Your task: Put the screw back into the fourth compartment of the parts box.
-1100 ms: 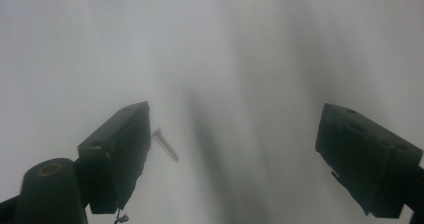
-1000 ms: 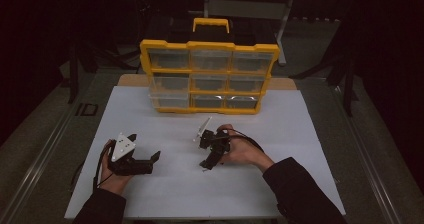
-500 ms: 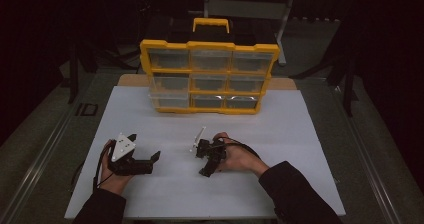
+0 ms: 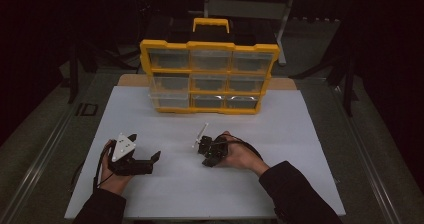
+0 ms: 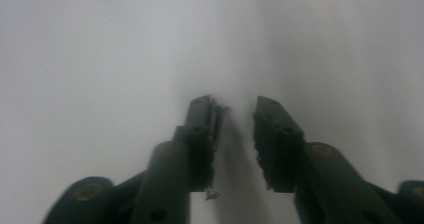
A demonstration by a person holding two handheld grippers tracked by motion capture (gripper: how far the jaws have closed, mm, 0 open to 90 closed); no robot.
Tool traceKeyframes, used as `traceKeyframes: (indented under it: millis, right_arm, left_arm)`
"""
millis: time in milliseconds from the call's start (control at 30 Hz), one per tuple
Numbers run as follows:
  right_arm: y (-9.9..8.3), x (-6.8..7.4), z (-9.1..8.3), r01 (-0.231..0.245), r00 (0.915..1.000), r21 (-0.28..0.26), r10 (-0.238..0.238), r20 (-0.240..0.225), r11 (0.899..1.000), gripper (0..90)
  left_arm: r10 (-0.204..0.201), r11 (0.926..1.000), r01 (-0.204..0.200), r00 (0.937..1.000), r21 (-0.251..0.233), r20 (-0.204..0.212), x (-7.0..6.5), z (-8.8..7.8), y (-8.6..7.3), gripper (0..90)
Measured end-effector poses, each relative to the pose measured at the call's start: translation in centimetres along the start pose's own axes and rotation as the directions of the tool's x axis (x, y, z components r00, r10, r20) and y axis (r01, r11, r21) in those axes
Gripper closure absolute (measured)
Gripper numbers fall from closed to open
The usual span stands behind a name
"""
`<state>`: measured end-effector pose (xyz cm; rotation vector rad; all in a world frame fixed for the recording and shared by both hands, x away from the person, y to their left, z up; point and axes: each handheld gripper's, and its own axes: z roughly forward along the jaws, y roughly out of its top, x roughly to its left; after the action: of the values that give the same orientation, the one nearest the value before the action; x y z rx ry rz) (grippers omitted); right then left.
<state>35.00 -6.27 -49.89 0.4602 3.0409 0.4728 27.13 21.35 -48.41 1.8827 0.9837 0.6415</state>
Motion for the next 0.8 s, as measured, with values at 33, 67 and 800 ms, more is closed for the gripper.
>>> traceKeyframes:
  millis: [33,67,800]
  right_arm:
    - [0.0,0.0,0.0,0.000,1.0000,0.000,0.000,0.000,1.000,71.4]
    - [0.0,0.0,0.0,-0.011,0.9999,0.005,0.010,0.004,1.000,76.1]
    - [-1.1,-0.2,-0.3,-0.064,0.9979,-0.026,0.064,-0.004,0.998,87.8]
  left_arm:
    - [0.000,1.0000,0.000,1.0000,0.000,0.000,0.0,0.0,0.0,0.8]
    - [0.000,1.0000,0.000,1.0000,0.000,0.000,0.0,0.0,0.0,0.8]
    - [0.002,1.0000,-0.002,1.0000,0.003,0.001,-0.1,0.1,0.0,0.8]
